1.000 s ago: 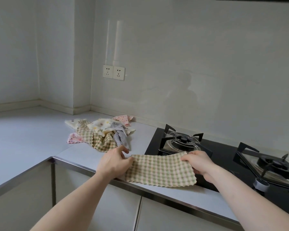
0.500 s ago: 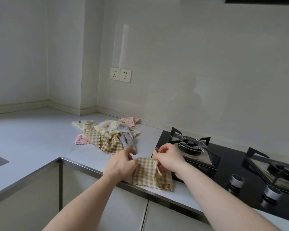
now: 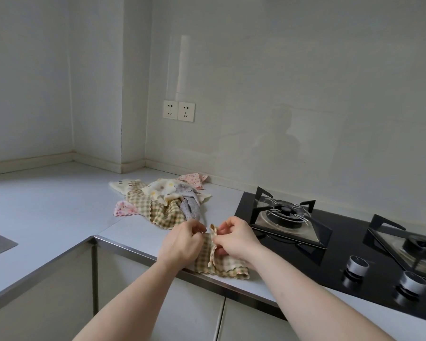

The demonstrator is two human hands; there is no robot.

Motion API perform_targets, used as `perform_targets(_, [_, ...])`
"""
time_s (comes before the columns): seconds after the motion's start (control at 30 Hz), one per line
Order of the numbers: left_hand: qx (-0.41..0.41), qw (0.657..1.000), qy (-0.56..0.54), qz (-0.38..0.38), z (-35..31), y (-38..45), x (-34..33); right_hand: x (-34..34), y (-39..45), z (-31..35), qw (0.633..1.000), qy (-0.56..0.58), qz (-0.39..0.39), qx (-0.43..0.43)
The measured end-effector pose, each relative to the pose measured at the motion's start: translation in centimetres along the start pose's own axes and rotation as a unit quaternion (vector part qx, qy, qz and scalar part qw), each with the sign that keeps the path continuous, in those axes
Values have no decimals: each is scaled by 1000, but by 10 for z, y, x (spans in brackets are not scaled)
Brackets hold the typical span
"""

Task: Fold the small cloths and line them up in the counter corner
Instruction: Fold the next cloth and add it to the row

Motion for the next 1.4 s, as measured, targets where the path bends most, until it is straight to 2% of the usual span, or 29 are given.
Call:
perform_targets(0.27, [12, 999, 2, -37, -2, -1, 4, -1, -4, 0, 999, 44, 21, -15])
perform_targets(0.33, [8, 999, 3, -31, -1, 0, 3, 16, -7, 4, 999, 23, -39, 24])
perform_targets(0.43, [-4, 999, 51, 11, -1, 1, -2, 42, -11, -3, 986, -92, -125, 67])
perform_targets(0.53, [-2, 992, 110, 54, 0, 3, -7, 47, -15, -22, 982, -158, -97, 24])
perform_targets(0.63, [2, 989, 131, 74, 1, 5, -9, 48, -11, -34, 988, -144, -52, -24])
perform_targets(0.77, [11, 994, 79, 70, -2, 3, -5, 48, -2, -36, 995, -80, 13, -66])
perform_targets(0.83, [12, 997, 33, 67, 0, 3, -5, 46, -3, -35, 995, -56, 47, -63])
perform_targets(0.93, [0, 998, -37, 49, 3, 3, -3, 47, -5, -34, 997, -42, 52, -36])
perform_targets(1.23, [-29, 989, -144, 3, 4, 3, 0, 45, -24, -45, 994, 9, -63, 86])
perform_targets(1.4, [-50, 984, -171, 10, 6, 5, 5, 46, -32, -43, 988, 32, -84, 122])
Point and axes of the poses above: each hand's wrist, its own y-axis towards the middle knuckle, its own x-axis out of the back of the hand, z = x × y, the point moved 5 cm from there along y, towards the middle knuckle, and after that the axes turned 5 degrees about -x, right-handed, at the moved point
